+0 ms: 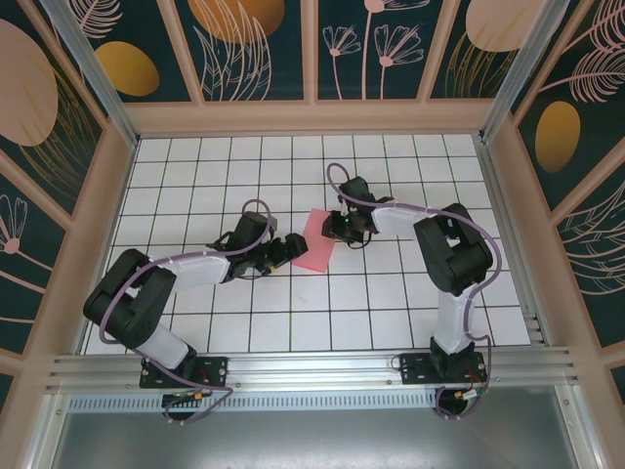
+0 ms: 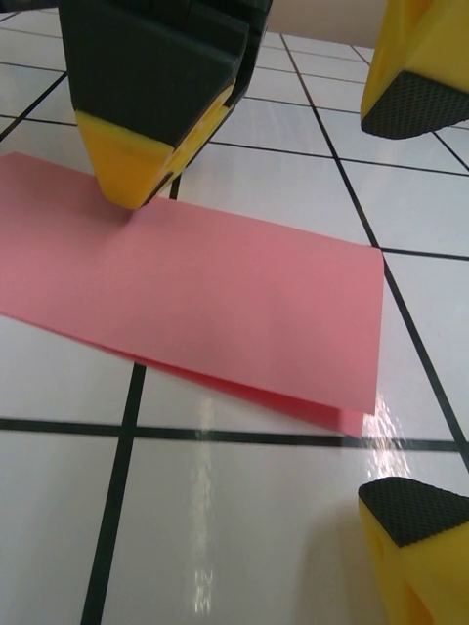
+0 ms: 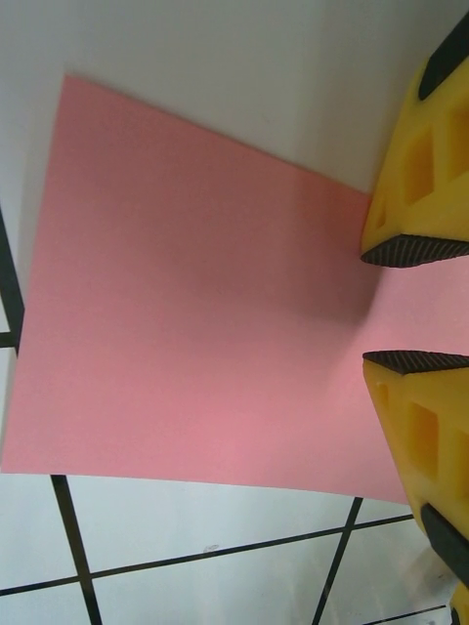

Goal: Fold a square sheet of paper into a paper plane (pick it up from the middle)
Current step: Fold the triangle a second time at the center of the table.

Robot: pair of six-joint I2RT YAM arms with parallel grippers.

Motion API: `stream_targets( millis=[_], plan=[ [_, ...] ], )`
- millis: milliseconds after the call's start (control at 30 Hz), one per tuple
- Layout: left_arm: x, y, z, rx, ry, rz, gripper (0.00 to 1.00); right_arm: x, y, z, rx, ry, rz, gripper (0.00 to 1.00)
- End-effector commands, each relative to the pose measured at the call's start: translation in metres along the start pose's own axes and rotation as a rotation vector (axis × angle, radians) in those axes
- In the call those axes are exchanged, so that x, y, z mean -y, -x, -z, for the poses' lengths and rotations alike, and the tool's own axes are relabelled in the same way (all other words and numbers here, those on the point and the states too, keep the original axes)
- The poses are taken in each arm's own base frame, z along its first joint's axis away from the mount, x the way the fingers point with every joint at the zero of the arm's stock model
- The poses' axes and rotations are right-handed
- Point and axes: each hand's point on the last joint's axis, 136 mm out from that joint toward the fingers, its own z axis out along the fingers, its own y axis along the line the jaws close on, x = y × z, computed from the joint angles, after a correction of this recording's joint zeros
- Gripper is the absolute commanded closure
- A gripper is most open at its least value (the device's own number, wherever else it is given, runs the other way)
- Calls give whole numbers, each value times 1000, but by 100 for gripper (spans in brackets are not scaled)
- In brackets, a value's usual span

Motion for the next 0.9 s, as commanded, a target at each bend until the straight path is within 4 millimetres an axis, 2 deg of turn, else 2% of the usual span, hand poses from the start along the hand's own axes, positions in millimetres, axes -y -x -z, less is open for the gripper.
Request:
stream_targets(
  millis=[0,333,867],
  plan=[
    [18,2,-5,-13,-54,-7,9,28,-15,-17,-49,-68,-40,67],
    [15,-1,-11,-30,-31,-10,9,29,-17,-18,-55,-66,-41,68],
    [38,-4,-15,-63,-104,-63,11,31,-20,-19,-62,-65,-41,70]
  ],
)
